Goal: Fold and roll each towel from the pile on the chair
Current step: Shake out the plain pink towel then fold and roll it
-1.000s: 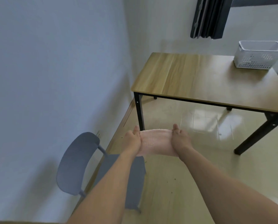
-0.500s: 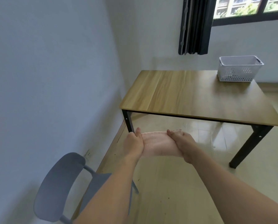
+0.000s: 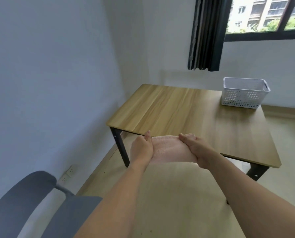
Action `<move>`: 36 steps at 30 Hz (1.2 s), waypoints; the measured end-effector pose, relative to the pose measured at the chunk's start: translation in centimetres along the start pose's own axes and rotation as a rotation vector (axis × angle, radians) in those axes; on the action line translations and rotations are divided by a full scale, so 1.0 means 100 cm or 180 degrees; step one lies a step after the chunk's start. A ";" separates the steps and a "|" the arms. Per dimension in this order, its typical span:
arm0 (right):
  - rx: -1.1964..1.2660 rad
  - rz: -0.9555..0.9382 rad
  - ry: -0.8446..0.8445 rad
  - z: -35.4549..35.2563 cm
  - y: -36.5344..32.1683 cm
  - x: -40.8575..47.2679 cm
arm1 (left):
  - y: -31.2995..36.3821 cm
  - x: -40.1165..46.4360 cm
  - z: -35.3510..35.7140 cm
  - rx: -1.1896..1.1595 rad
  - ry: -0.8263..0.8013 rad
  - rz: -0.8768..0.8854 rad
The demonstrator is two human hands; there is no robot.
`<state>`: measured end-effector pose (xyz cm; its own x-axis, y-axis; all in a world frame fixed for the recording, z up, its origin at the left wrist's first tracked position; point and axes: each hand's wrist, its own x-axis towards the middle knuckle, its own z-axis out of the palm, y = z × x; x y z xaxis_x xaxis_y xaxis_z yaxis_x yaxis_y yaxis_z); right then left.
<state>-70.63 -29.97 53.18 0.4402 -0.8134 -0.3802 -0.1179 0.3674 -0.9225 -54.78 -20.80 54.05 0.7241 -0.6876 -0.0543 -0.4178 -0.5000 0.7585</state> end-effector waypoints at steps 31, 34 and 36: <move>-0.0212 -0.0110 -0.0480 -0.444 -0.131 0.238 | 0.309 0.086 0.376 -0.1153 0.0048 -0.0246; -0.0323 -0.0092 -0.0584 -0.487 -0.152 0.270 | 0.337 0.098 0.416 -0.1323 0.0039 -0.0513; -0.0468 -0.0042 -0.0653 -0.513 -0.164 0.289 | 0.353 0.102 0.441 -0.1437 0.0004 -0.0597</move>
<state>-101.60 -82.64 53.92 0.6121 -0.7037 -0.3607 -0.2327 0.2757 -0.9327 -86.34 -68.62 51.65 0.7649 -0.6067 -0.2166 -0.0004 -0.3367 0.9416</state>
